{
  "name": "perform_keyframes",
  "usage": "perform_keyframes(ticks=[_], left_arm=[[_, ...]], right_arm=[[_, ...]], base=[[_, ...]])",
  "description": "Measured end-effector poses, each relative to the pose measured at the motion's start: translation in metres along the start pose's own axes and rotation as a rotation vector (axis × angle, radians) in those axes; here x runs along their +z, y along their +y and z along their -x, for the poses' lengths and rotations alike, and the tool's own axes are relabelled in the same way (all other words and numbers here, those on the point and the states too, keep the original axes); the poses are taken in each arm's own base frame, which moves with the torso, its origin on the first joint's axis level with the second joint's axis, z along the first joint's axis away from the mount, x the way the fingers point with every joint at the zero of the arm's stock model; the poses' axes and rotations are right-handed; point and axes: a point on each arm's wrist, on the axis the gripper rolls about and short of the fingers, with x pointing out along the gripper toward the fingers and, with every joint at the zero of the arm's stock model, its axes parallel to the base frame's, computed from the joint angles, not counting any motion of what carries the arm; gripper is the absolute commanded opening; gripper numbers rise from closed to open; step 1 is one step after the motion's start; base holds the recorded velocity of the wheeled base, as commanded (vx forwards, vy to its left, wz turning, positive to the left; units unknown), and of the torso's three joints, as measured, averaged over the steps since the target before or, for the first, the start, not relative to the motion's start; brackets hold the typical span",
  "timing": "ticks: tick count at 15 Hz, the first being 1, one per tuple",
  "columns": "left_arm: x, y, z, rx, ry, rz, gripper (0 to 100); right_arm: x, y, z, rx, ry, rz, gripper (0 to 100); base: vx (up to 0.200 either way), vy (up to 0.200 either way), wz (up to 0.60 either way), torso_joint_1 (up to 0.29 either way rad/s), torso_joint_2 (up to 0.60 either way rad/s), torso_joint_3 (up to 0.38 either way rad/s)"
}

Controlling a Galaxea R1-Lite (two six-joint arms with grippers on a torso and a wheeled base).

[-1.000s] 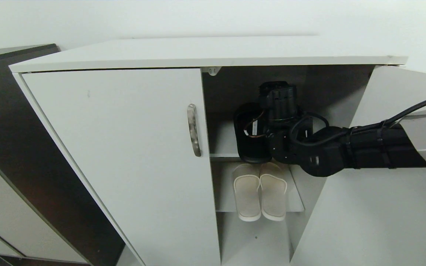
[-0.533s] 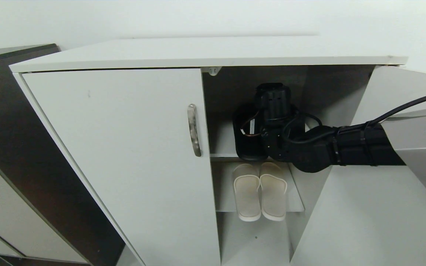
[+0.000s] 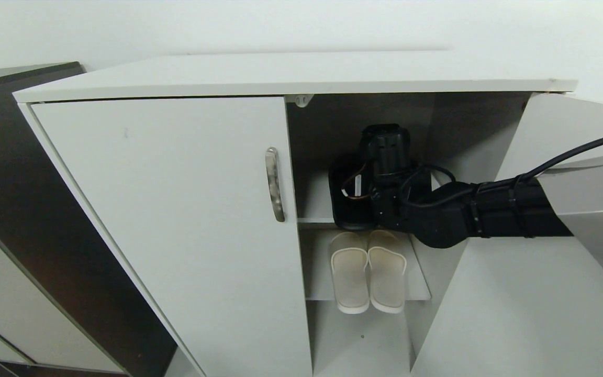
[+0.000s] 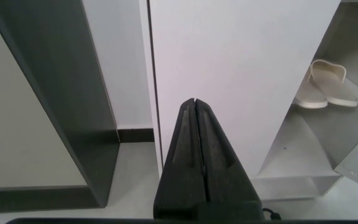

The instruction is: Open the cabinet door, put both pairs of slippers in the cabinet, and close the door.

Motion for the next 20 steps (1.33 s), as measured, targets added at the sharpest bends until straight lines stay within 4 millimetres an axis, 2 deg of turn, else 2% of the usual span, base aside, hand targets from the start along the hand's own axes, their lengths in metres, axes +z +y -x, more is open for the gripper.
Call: perform_keyframes(ticks=[2,8,13,17,18,20], left_arm=[[0.0,0.0,0.0,0.0,0.0,0.0,0],[0.0,0.0,0.0,0.0,0.0,0.0,0],[0.0,0.0,0.0,0.0,0.0,0.0,0],[0.0,0.0,0.0,0.0,0.0,0.0,0],[0.0,0.0,0.0,0.0,0.0,0.0,0],[0.0,0.0,0.0,0.0,0.0,0.0,0]], right_arm=[[0.002,-0.001,0.01,0.011,0.002,0.003,100],[0.005,-0.008,0.064,0.08,0.016,0.009,100],[-0.011,-0.026,0.11,0.148,0.037,0.001,100],[-0.026,-0.043,0.133,0.189,0.013,-0.028,100],[-0.03,-0.047,0.136,0.199,0.003,-0.041,0],[-0.038,-0.05,0.138,0.211,0.014,-0.029,0]], base=[[0.0,0.0,0.0,0.0,0.0,0.0],[0.0,0.0,0.0,0.0,0.0,0.0],[0.0,0.0,0.0,0.0,0.0,0.0],[0.0,0.0,0.0,0.0,0.0,0.0],[0.0,0.0,0.0,0.0,0.0,0.0],[0.0,0.0,0.0,0.0,0.0,0.0]])
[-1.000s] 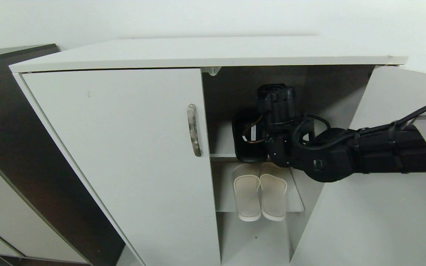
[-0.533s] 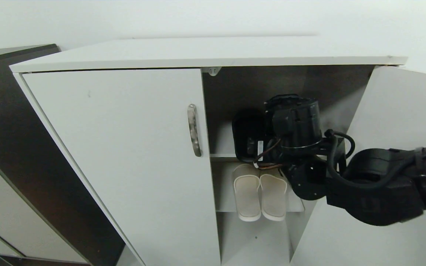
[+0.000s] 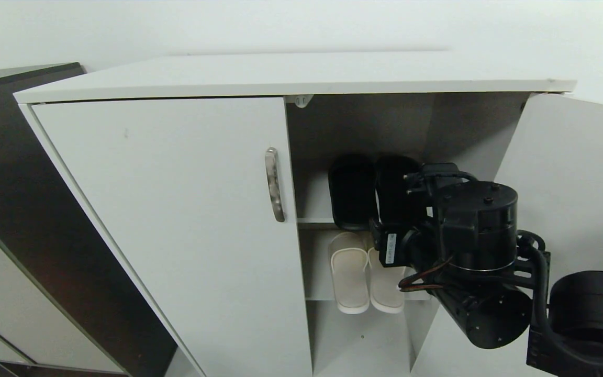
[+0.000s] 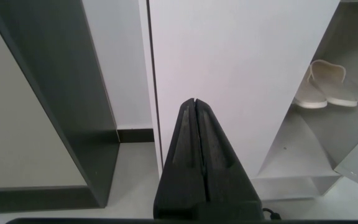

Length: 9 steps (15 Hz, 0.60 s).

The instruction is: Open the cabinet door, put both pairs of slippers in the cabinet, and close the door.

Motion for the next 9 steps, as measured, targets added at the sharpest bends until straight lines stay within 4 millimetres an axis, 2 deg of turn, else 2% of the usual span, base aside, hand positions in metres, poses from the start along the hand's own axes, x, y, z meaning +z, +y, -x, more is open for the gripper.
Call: perform_keyframes(ticks=[9], left_arm=[[0.0,0.0,0.0,0.0,0.0,0.004,0]], right_arm=[[-0.021,0.002,-0.006,-0.008,0.044,0.04,0]], base=[[0.0,0.0,0.0,0.0,0.0,0.0]])
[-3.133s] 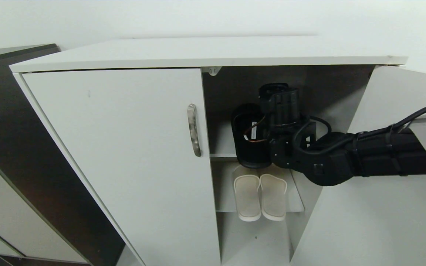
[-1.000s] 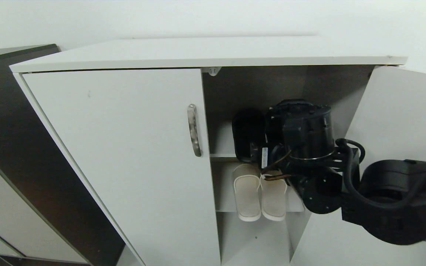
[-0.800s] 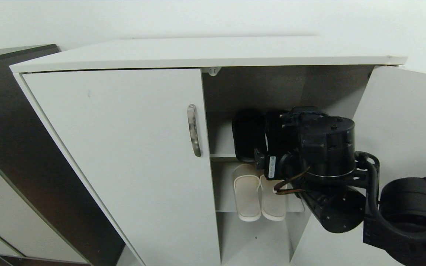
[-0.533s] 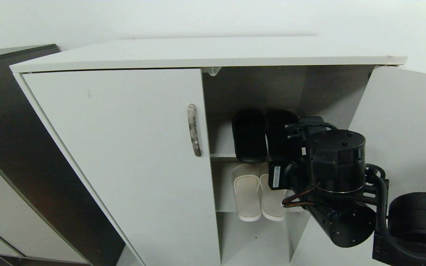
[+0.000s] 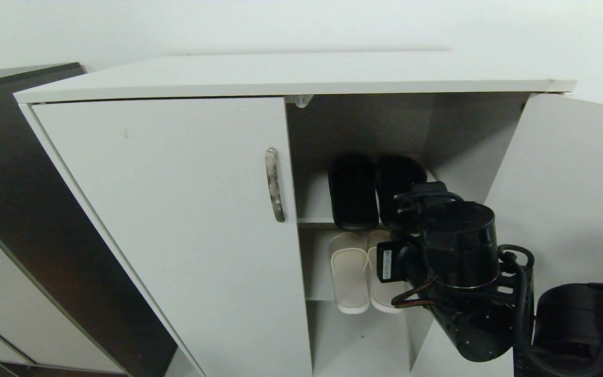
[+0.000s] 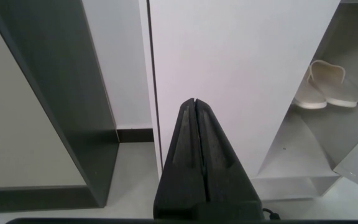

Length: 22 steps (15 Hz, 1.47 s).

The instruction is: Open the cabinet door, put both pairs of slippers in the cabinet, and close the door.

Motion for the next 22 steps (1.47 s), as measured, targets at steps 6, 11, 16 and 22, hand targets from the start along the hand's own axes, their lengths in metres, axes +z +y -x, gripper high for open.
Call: perform_keyframes(ticks=[6,11,16,22], left_arm=[[0.0,0.0,0.0,0.0,0.0,0.0,0],[0.0,0.0,0.0,0.0,0.0,0.0,0],[0.0,0.0,0.0,0.0,0.0,0.0,0],[0.0,0.0,0.0,-0.001,0.0,0.0,0]], right_arm=[[-0.007,0.002,-0.003,-0.003,0.012,0.013,0],[-0.01,0.002,-0.004,-0.005,0.021,0.022,0],[-0.014,0.0,-0.004,-0.008,0.031,0.036,0],[-0.016,-0.001,-0.003,-0.006,0.022,0.049,0]], base=[[-0.167,0.0,0.0,0.004,0.0,0.003],[-0.2,0.0,0.0,0.002,0.0,0.004],[-0.2,0.0,0.0,0.002,0.0,0.003],[-0.133,0.0,0.0,0.0,0.0,0.002]])
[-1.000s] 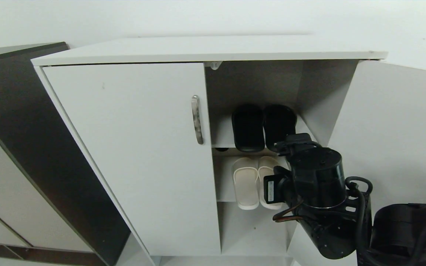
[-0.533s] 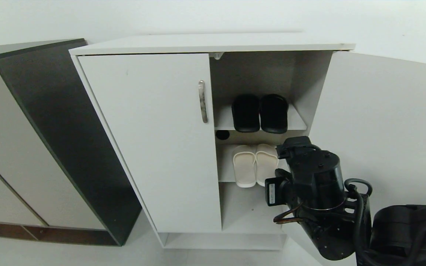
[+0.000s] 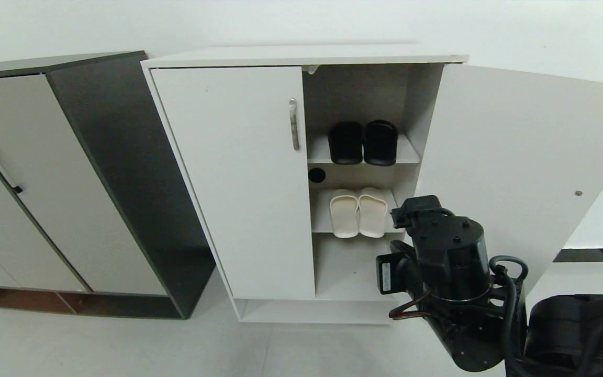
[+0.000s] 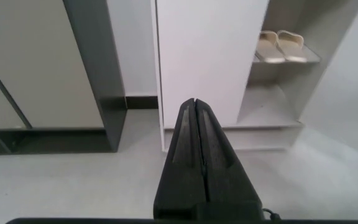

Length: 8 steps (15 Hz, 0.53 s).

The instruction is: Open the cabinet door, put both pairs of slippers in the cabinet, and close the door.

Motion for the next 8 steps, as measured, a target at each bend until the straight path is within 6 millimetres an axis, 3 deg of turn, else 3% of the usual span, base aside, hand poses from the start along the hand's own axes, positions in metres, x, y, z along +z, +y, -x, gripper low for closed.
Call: perform_keyframes(ticks=[8], left_arm=[[0.0,0.0,0.0,0.0,0.0,0.002,0]], right_arm=[[-0.003,0.0002,-0.0003,0.0,0.008,0.009,0]], base=[[0.0,0.0,0.0,0.0,0.0,0.0]])
